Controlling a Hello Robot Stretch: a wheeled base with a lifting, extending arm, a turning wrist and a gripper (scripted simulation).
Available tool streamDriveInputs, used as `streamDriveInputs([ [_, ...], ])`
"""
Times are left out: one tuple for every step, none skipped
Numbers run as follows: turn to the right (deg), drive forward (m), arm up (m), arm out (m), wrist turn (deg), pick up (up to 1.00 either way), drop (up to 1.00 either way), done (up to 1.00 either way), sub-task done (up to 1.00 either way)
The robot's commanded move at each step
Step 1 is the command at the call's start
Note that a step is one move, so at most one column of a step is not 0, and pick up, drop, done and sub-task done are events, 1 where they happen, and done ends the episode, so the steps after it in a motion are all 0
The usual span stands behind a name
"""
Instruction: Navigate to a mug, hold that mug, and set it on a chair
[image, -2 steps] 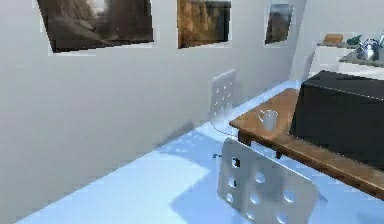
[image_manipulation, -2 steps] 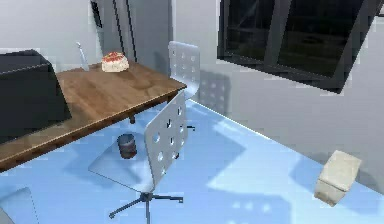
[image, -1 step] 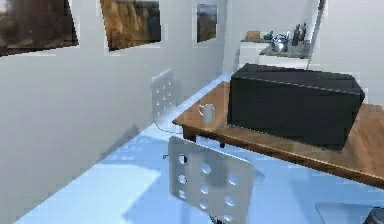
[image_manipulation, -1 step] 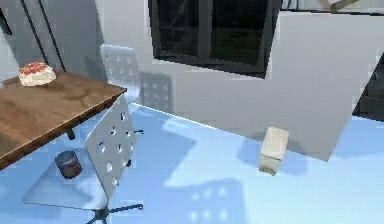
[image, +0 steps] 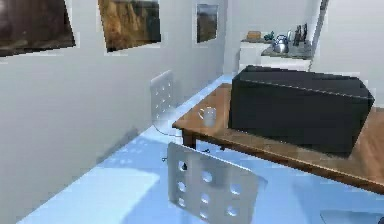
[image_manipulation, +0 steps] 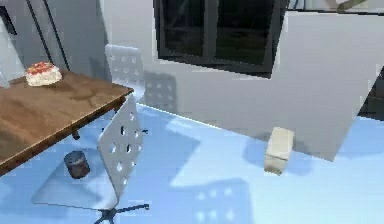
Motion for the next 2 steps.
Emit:
streamDriveInputs([
  [-45.0, 0.0, 0.0, 0.0, 0.0, 0.0, 0.0, 0.0, 0.0],
  [-36.0, 0.0, 0.0, 0.0, 0.0, 0.0, 0.0, 0.0, 0.0],
])
